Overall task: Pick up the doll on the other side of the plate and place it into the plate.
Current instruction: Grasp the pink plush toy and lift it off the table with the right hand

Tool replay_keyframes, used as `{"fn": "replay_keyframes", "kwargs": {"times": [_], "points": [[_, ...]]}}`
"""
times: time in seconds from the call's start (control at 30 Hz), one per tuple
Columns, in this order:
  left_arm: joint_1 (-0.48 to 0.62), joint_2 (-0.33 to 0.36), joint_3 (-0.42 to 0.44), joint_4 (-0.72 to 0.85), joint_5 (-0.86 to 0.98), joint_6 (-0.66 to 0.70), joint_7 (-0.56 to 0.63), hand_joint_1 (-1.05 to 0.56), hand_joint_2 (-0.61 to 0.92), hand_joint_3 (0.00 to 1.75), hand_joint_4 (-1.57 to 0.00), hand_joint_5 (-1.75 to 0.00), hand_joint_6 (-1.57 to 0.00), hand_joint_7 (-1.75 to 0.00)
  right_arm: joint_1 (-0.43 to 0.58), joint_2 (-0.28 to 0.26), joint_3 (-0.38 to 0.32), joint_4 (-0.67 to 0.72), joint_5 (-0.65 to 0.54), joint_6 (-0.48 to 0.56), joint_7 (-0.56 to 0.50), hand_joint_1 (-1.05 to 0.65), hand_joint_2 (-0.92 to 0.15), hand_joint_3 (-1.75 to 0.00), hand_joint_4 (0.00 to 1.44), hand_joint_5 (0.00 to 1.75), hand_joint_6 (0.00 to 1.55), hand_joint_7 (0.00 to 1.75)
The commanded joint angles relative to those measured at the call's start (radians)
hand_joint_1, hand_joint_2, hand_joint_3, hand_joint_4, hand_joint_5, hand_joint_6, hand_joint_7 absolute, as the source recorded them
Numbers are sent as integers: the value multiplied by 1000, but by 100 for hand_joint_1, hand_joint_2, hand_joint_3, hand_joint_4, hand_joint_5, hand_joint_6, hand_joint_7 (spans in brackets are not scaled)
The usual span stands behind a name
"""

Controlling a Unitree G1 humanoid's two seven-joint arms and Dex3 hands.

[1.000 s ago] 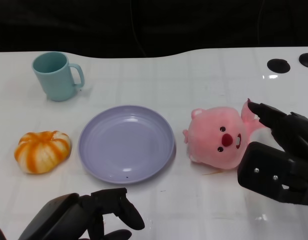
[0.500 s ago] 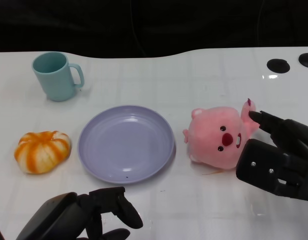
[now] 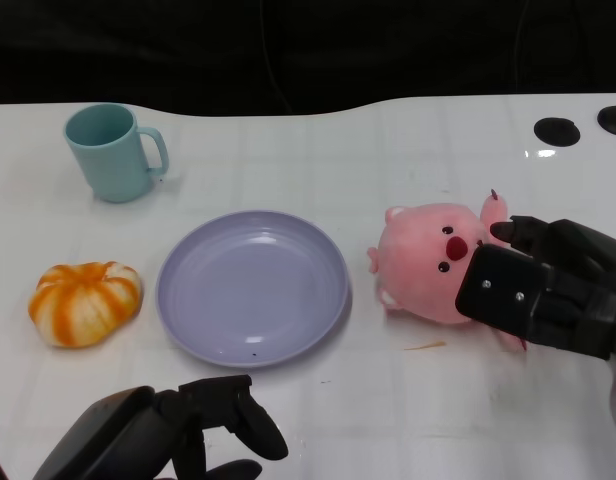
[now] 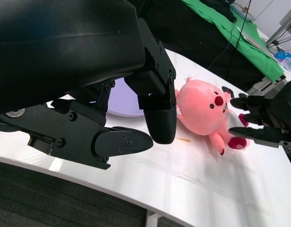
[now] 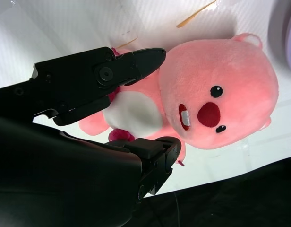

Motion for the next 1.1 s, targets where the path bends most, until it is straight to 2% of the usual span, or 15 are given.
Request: {"fn": "replay_keyframes", "kwargs": {"times": [0.03,0.23,0.53,0.9,1.0,1.1], "points": [[1,8,5,-16,-8,10,-10,-28,92,43,-64,-173,-66,-101,-36,-19,28,52,-8,7,16,-61,-92,-10,9,48,39,5],[11,5,4,-34,-6,24,-11,-27,92,43,-64,-173,-67,-101,-121,-24,83,184,-18,-8,33,-62,-92,-7,8,46,40,3],[36,8,11,-60,-6,28,-12,-27,92,43,-64,-174,-67,-100,-241,-19,113,458,14,-160,-6,-68,-92,-6,8,44,41,2],[74,9,14,-98,12,31,-10,-27,92,42,-64,-173,-67,-99,-413,78,216,819,-11,-257,-70,-75,-92,-5,5,39,35,0],[87,11,14,-110,20,28,-9,-27,92,41,-64,-173,-67,-99,-432,100,244,888,-28,-287,-132,-73,-92,-3,7,39,37,1],[96,15,15,-119,25,19,-11,-27,92,40,-64,-171,-67,-98,-437,116,275,948,-58,-330,-238,-73,-92,-1,16,39,44,3]]}}
